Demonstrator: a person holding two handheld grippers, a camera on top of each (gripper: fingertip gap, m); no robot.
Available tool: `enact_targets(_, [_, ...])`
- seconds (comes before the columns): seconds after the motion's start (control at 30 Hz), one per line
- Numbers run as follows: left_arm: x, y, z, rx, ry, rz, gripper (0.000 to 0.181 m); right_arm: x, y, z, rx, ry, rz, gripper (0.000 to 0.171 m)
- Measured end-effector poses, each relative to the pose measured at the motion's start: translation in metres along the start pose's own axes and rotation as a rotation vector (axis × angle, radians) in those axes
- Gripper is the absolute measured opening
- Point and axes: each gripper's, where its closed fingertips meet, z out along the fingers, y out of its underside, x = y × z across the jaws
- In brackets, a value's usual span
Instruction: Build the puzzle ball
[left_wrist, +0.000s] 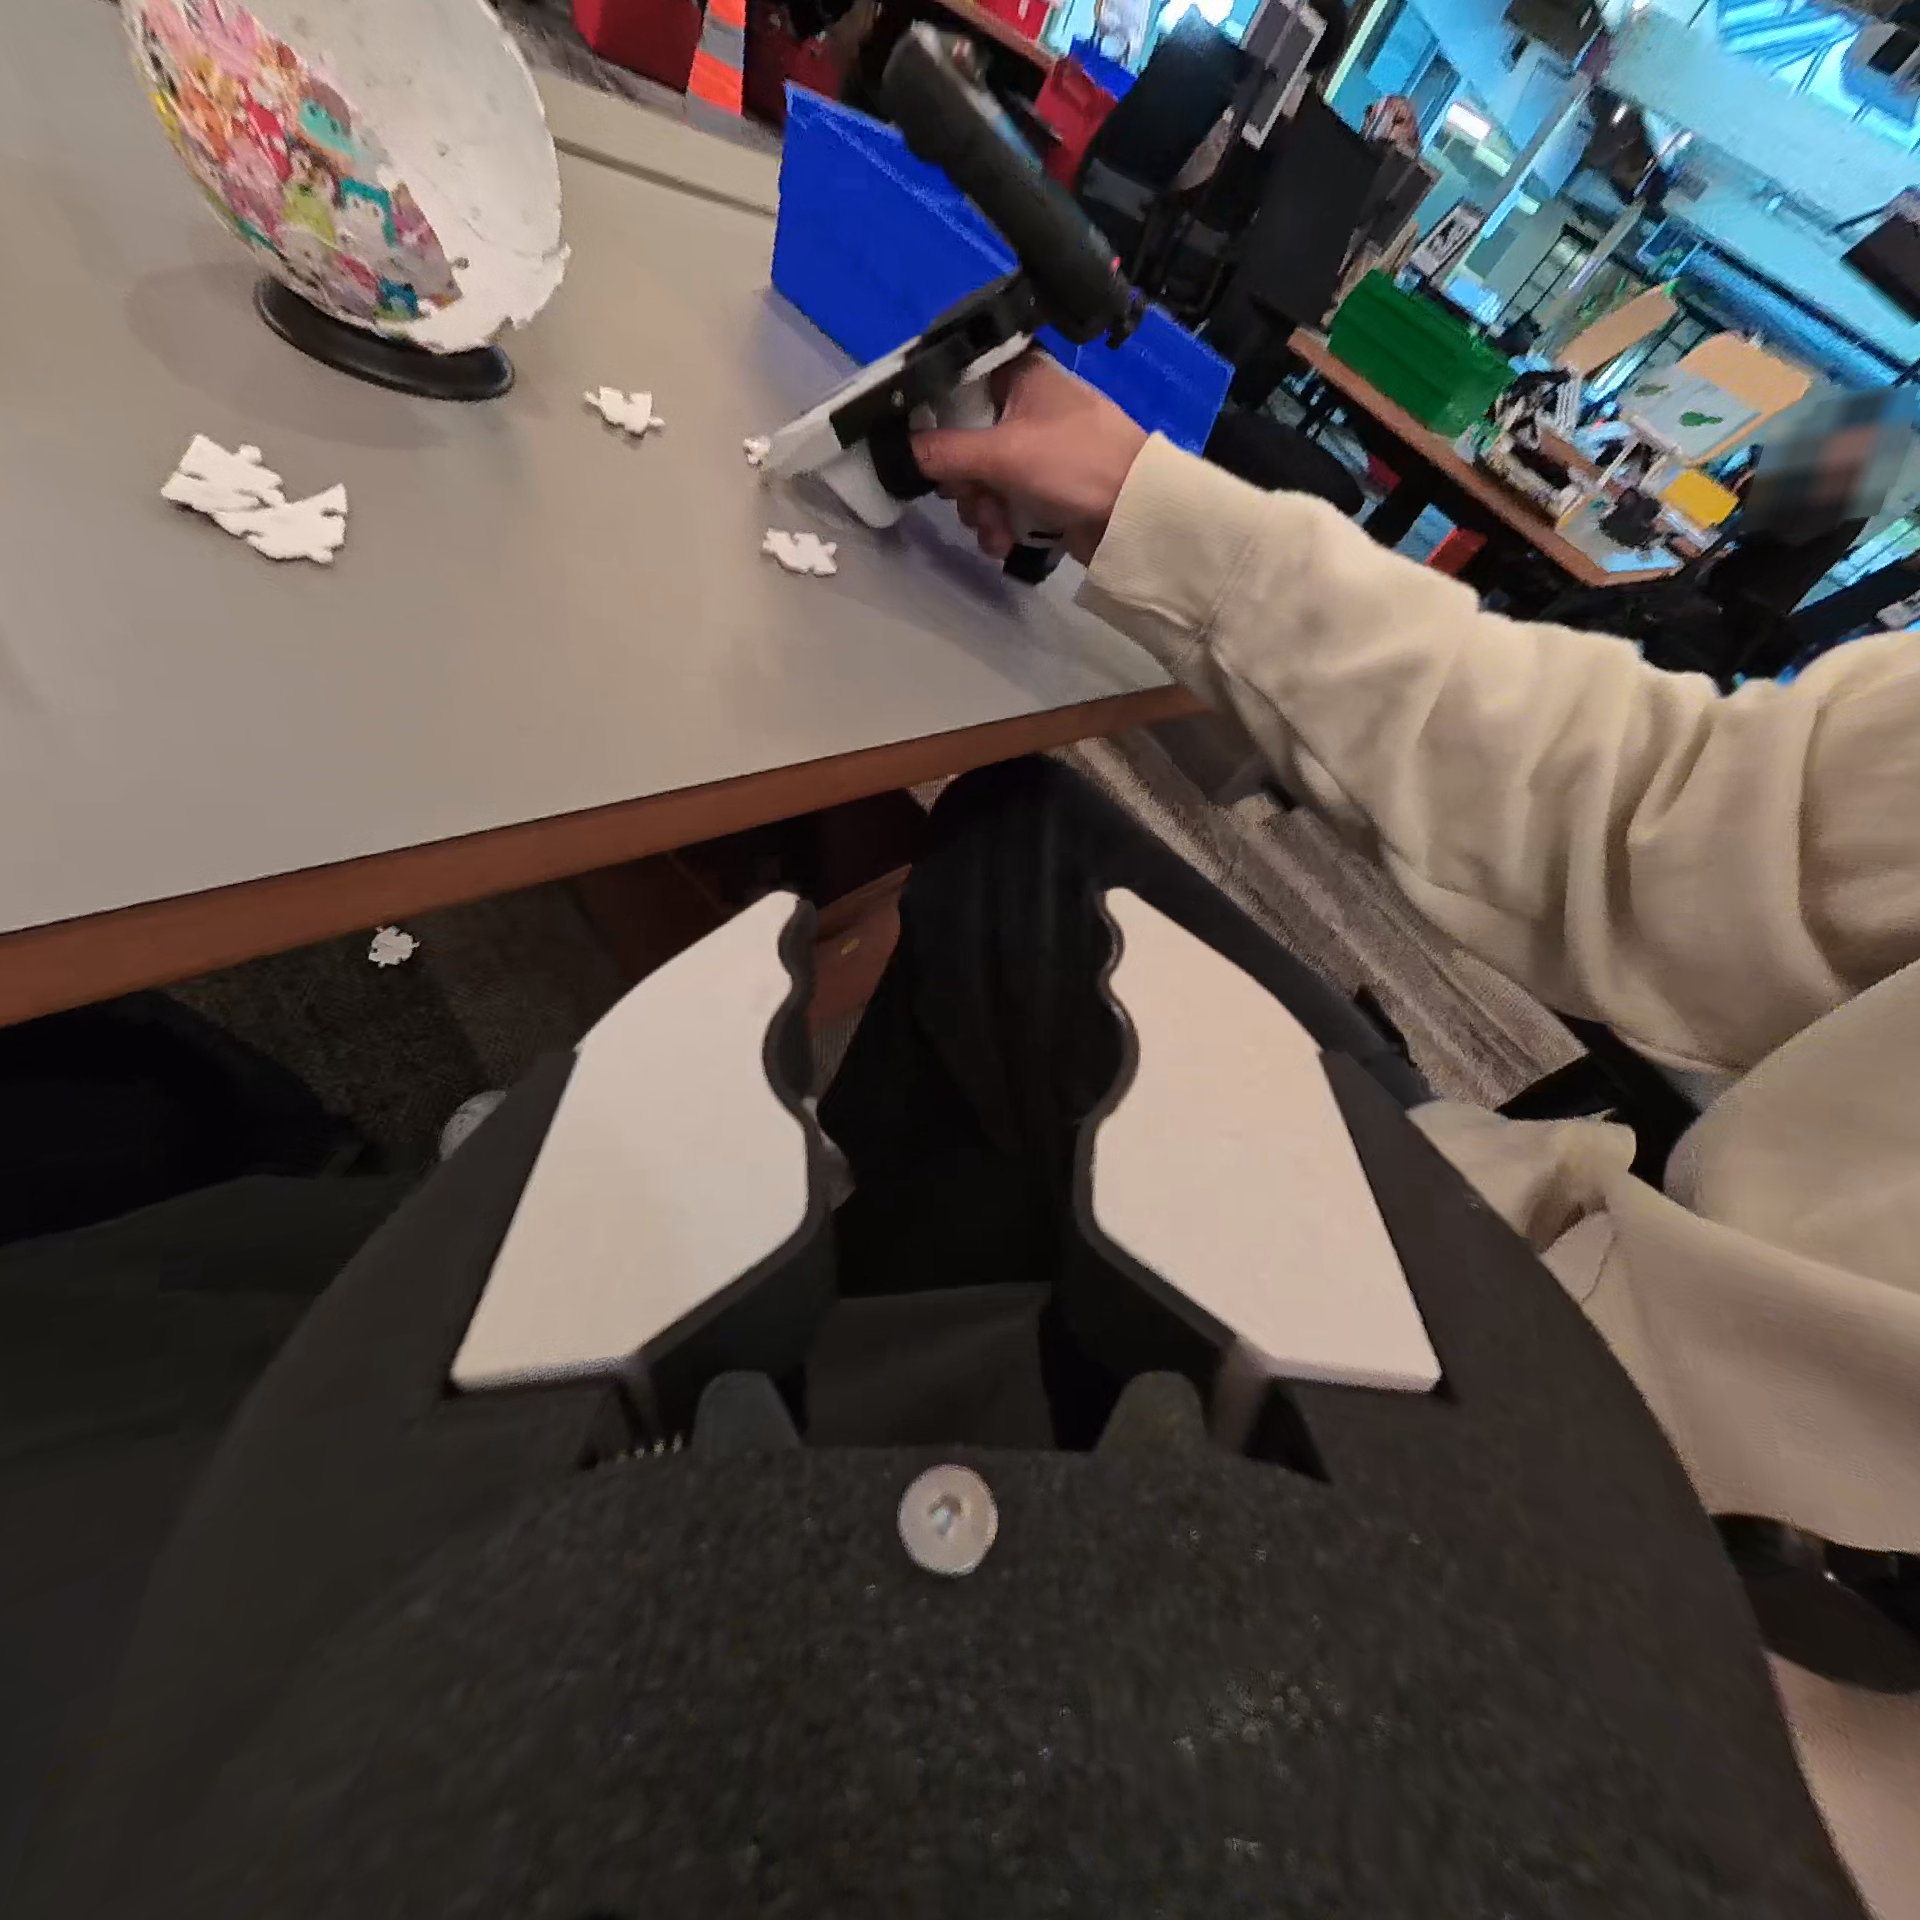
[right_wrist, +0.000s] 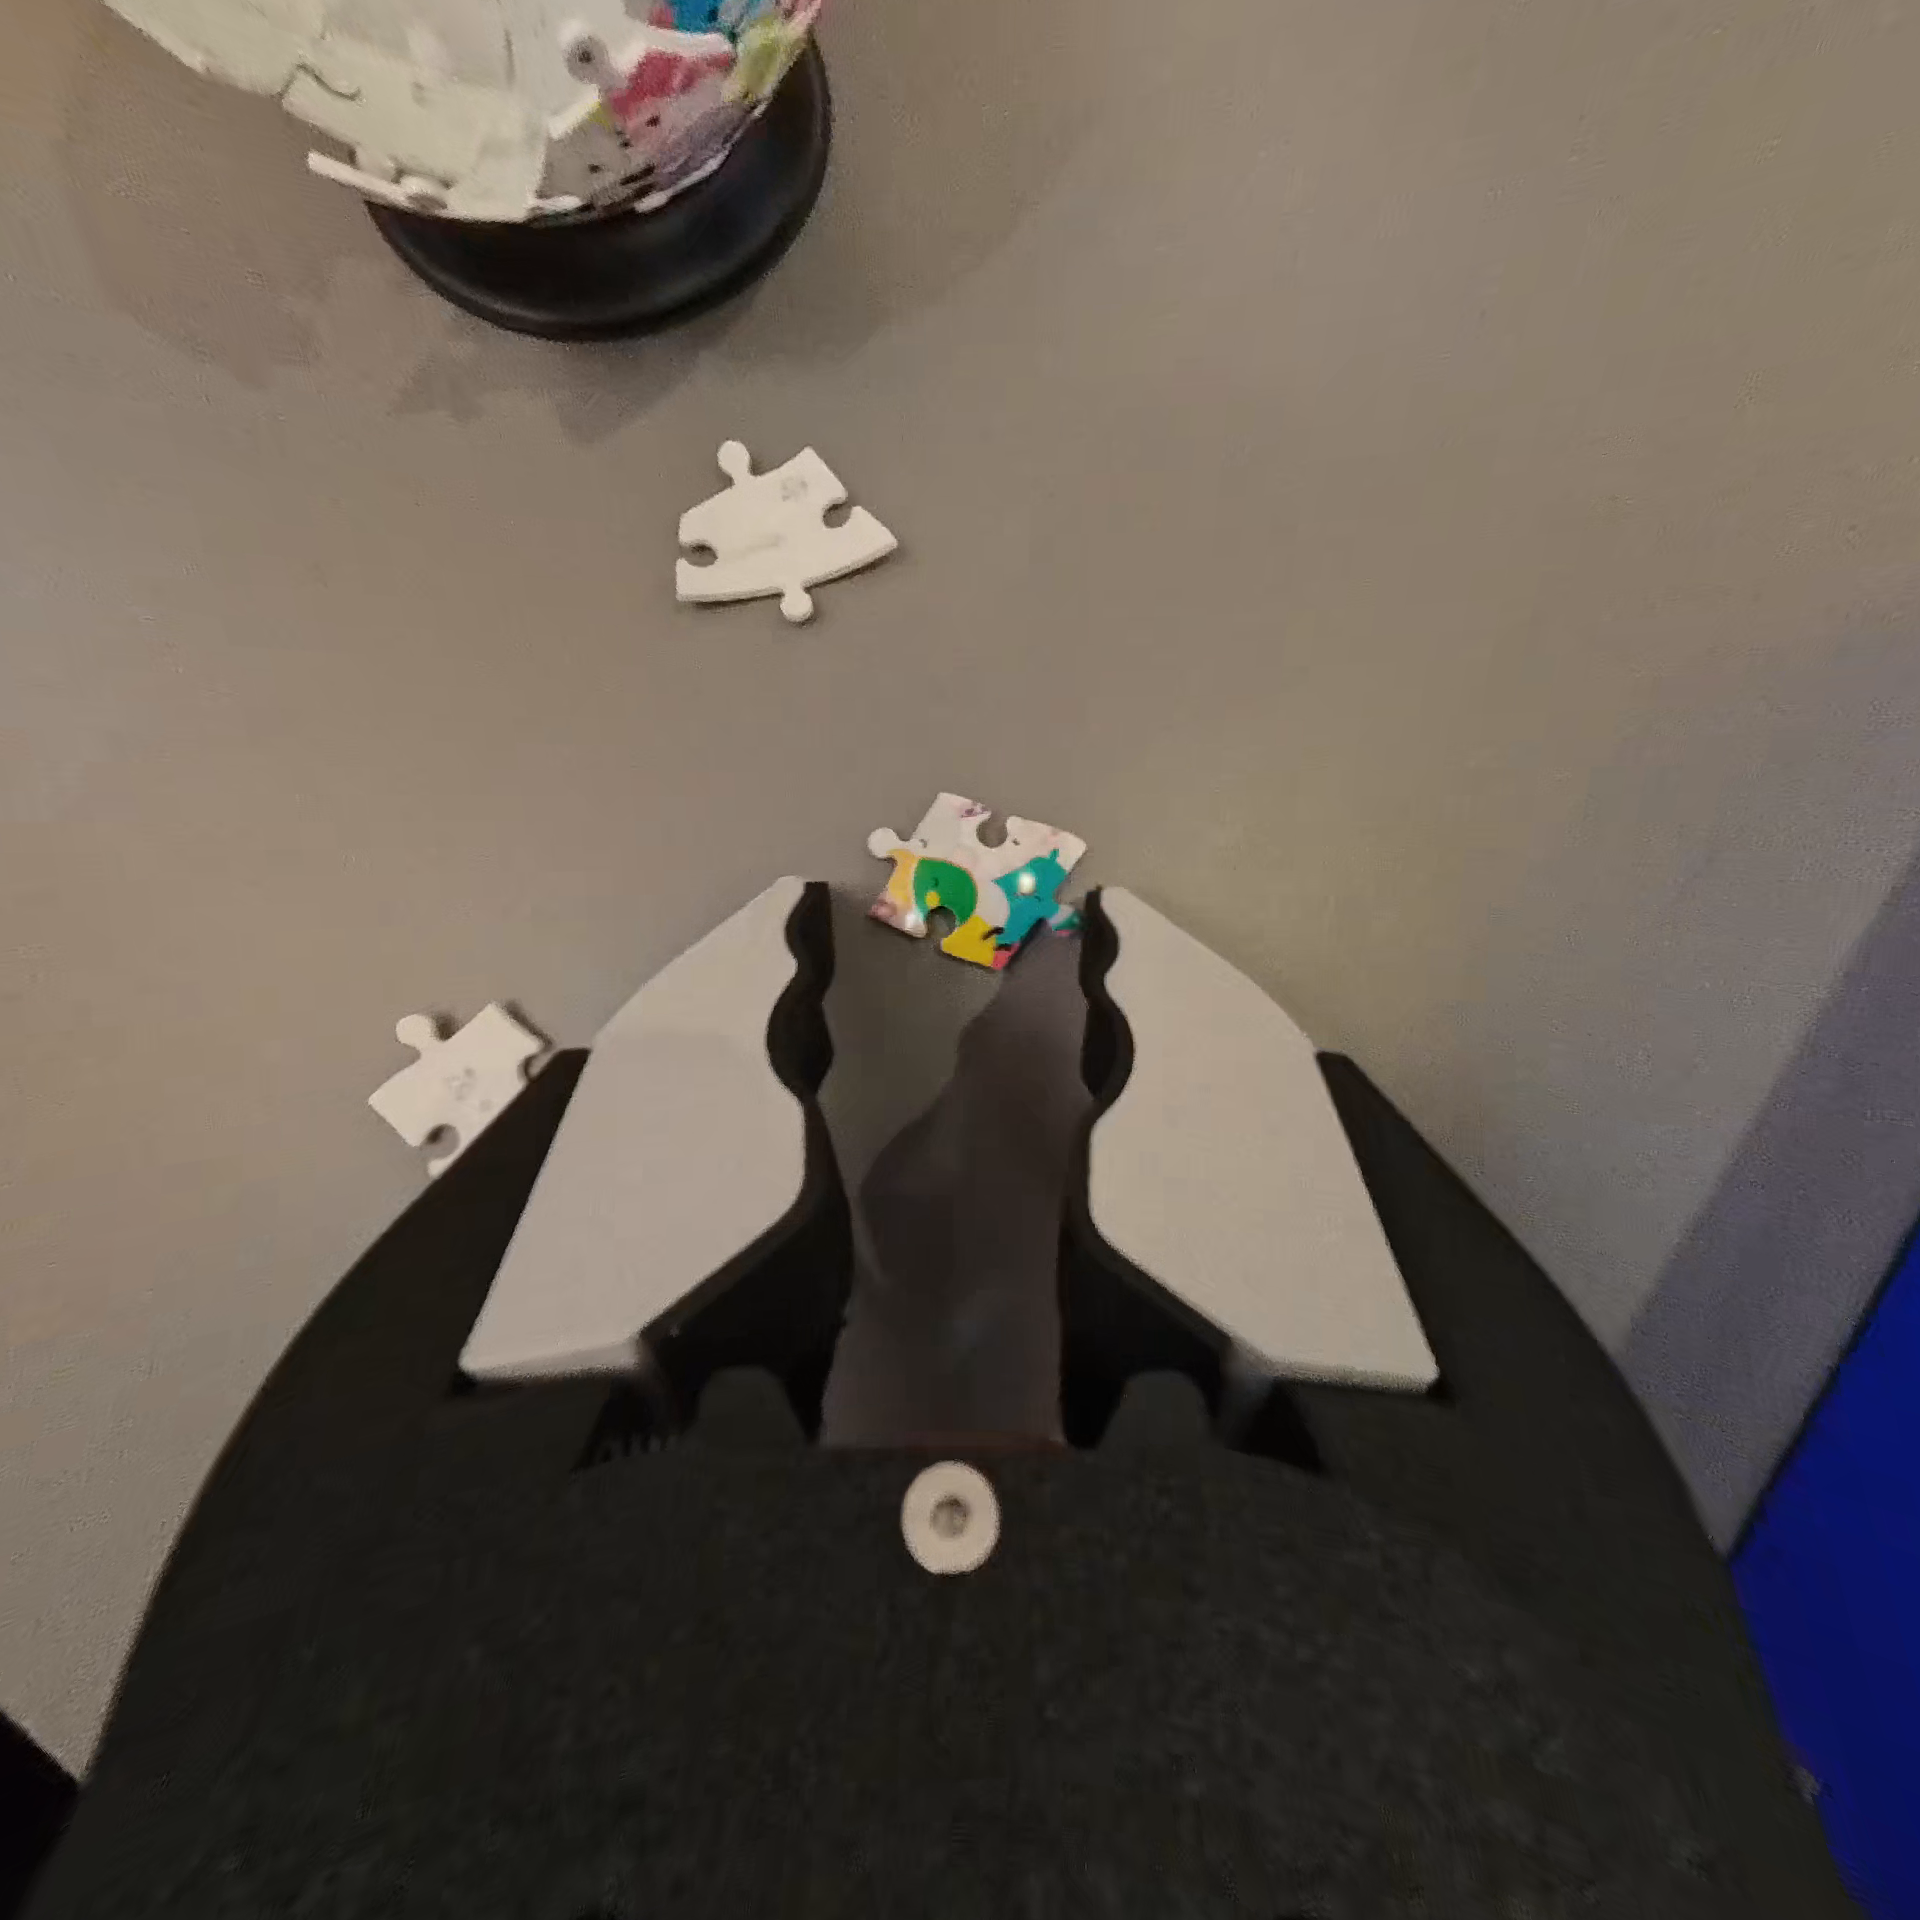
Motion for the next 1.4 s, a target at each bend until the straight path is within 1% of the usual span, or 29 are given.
enact_targets(0.03, [-0.002, 0.002, 0.000, -0.007, -0.007, 0.000, 0.050, 0.000, 0.000, 0.000, 0.015, 0.020, 0.005, 0.038])
enact_targets(0.13, [-0.002, 0.004, -0.008, 0.012, -0.002, -0.027, 0.050, 0.001, -0.004, 0.001, 0.040, 0.032, 0.001, 0.036])
enact_targets(0.2, [-0.006, 0.003, -0.017, 0.035, -0.026, -0.035, 0.050, 0.007, -0.008, 0.000, 0.035, 0.100, -0.104, 0.036])
enact_targets(0.27, [-0.011, -0.002, -0.027, 0.071, -0.054, -0.042, 0.050, 0.024, -0.020, -0.011, 0.010, 0.293, -0.353, 0.036])
enact_targets(0.3, [-0.013, -0.003, -0.031, 0.082, -0.065, -0.046, 0.050, 0.032, -0.031, -0.020, -0.013, 0.420, -0.533, 0.036])
enact_targets(0.37, [-0.019, -0.003, -0.037, 0.092, -0.094, -0.053, 0.050, 0.043, -0.053, -0.034, -0.129, 0.668, -0.986, 0.035])
enact_targets(0.4, [-0.021, -0.003, -0.040, 0.095, -0.099, -0.057, 0.050, 0.042, -0.061, -0.035, -0.193, 0.745, -1.210, 0.035])
enact_targets(0.43, [-0.021, -0.004, -0.042, 0.100, -0.101, -0.060, 0.050, 0.037, -0.059, -0.028, -0.254, 0.729, -1.393, 0.035])
enact_targets(0.47, [-0.022, -0.005, -0.044, 0.107, -0.105, -0.059, 0.049, 0.034, -0.057, -0.022, -0.292, 0.719, -1.530, 0.035])
enact_targets(0.53, [-0.024, -0.005, -0.046, 0.105, -0.126, -0.043, 0.049, 0.038, -0.040, -0.010, -0.425, 0.669, -1.718, 0.036])
enact_targets(0.57, [-0.025, -0.004, -0.046, 0.097, -0.141, -0.031, 0.049, 0.040, -0.038, -0.007, -0.448, 0.672, -1.810, 0.036])
enact_targets(0.67, [-0.025, -0.003, -0.047, 0.091, -0.150, -0.016, 0.049, 0.048, -0.032, -0.004, -0.518, 0.643, -1.931, 0.036])
enact_targets(0.7, [-0.024, -0.003, -0.046, 0.092, -0.142, -0.020, 0.049, 0.046, -0.030, -0.004, -0.524, 0.607, -1.958, 0.034])
enact_targets(0.83, [-0.021, -0.006, -0.047, 0.112, -0.108, -0.040, 0.049, 0.031, -0.024, -0.010, -0.488, 0.501, -1.928, 0.052])
enact_targets(0.9, [-0.027, -0.006, -0.051, 0.108, -0.127, -0.035, 0.049, 0.030, -0.029, -0.026, -0.464, 0.513, -1.845, 0.053])
enact_targets(0.97, [-0.042, -0.005, -0.062, 0.095, -0.205, -0.002, 0.050, 0.021, -0.039, -0.056, -0.382, 0.534, -1.671, 0.051])
enact_targets(1.0, [-0.052, -0.003, -0.070, 0.075, -0.261, 0.021, 0.050, 0.010, -0.046, -0.076, -0.307, 0.543, -1.531, 0.048])
enact_targets(1.03, [-0.065, 0.002, -0.080, 0.046, -0.337, 0.040, 0.050, -0.010, -0.045, -0.095, -0.226, 0.475, -1.339, 0.046])
enact_targets(1.07, [-0.080, 0.009, -0.091, 0.012, -0.427, 0.050, 0.050, -0.043, -0.034, -0.112, -0.152, 0.308, -1.124, 0.047])
enact_targets(1.1, [-0.093, 0.016, -0.103, -0.019, -0.510, 0.052, 0.050, -0.091, -0.019, -0.127, -0.073, 0.070, -0.921, 0.047])
enact_targets(1.13, [-0.102, 0.023, -0.113, -0.046, -0.568, 0.053, 0.050, -0.154, -0.004, -0.146, 0.038, -0.215, -0.761, 0.048])
enact_targets(1.17, [-0.109, 0.032, -0.121, -0.084, -0.625, 0.050, 0.050, -0.217, 0.009, -0.168, 0.179, -0.492, -0.659, 0.047])
enact_targets(1.2, [-0.119, 0.044, -0.132, -0.134, -0.702, 0.048, 0.049, -0.272, 0.023, -0.186, 0.318, -0.713, -0.581, 0.042])
enact_targets(1.23, [-0.128, 0.057, -0.143, -0.193, -0.784, 0.052, 0.049, -0.314, 0.038, -0.189, 0.428, -0.847, -0.511, 0.037])
enact_targets(1.27, [-0.136, 0.070, -0.156, -0.256, -0.859, 0.060, 0.049, -0.344, 0.056, -0.171, 0.483, -0.872, -0.455, 0.038])
enact_targets(1.3, [-0.144, 0.080, -0.169, -0.310, -0.936, 0.064, 0.049, -0.364, 0.083, -0.135, 0.444, -0.831, -0.455, 0.041])
enact_targets(1.33, [-0.150, 0.090, -0.183, -0.352, -0.993, 0.054, 0.049, -0.370, 0.114, -0.090, 0.352, -0.745, -0.492, 0.042])
enact_targets(1.37, [-0.152, 0.099, -0.191, -0.371, -1.010, 0.017, 0.049, -0.366, 0.139, -0.048, 0.288, -0.653, -0.512, 0.040])
enact_targets(1.4, [-0.150, 0.107, -0.193, -0.361, -0.986, -0.046, 0.049, -0.358, 0.160, -0.011, 0.244, -0.594, -0.559, 0.039])
